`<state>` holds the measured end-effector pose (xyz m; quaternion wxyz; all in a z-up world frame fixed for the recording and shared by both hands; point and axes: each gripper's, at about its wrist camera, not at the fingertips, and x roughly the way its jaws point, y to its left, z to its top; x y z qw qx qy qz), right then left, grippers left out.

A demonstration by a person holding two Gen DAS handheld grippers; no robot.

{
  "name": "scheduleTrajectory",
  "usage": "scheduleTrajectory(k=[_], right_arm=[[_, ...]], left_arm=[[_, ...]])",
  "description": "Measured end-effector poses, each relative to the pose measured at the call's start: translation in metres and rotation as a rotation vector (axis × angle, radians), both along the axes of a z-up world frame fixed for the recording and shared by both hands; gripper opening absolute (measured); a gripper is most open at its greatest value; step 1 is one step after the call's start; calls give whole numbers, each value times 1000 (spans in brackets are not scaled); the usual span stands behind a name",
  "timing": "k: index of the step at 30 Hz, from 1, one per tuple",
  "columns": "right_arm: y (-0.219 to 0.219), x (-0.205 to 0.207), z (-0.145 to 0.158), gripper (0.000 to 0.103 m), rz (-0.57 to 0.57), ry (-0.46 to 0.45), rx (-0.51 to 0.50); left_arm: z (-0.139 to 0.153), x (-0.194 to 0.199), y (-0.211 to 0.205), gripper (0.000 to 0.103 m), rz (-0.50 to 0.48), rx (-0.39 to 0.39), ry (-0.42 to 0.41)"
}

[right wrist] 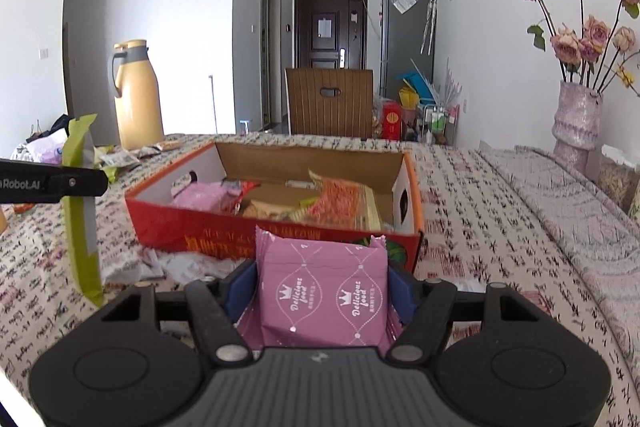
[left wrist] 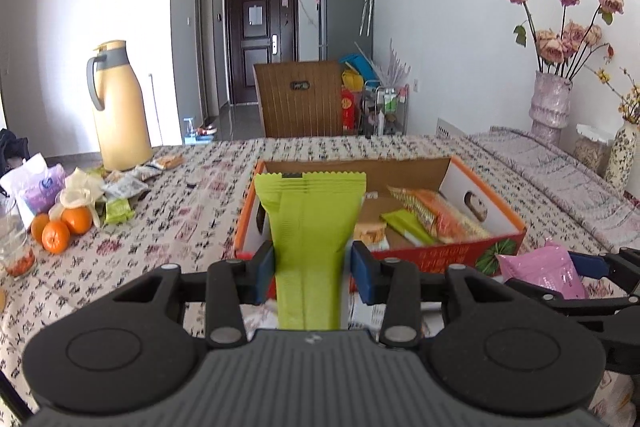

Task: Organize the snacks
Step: 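Carry both snacks into the cardboard box and open both tools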

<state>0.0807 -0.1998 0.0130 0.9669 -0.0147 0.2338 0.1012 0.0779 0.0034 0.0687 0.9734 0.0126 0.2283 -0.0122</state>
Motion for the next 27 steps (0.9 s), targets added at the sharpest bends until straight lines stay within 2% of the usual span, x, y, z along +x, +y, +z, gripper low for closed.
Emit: scheduleTrajectory(k=[16,27], right_arm=[[8,48,31,68,4,-76,18],[13,103,34,68,4,-72,22]], left_arm=[[40,45,-18,41,-43,-11,-95],[36,102,-21,41,-48,-55,-53]])
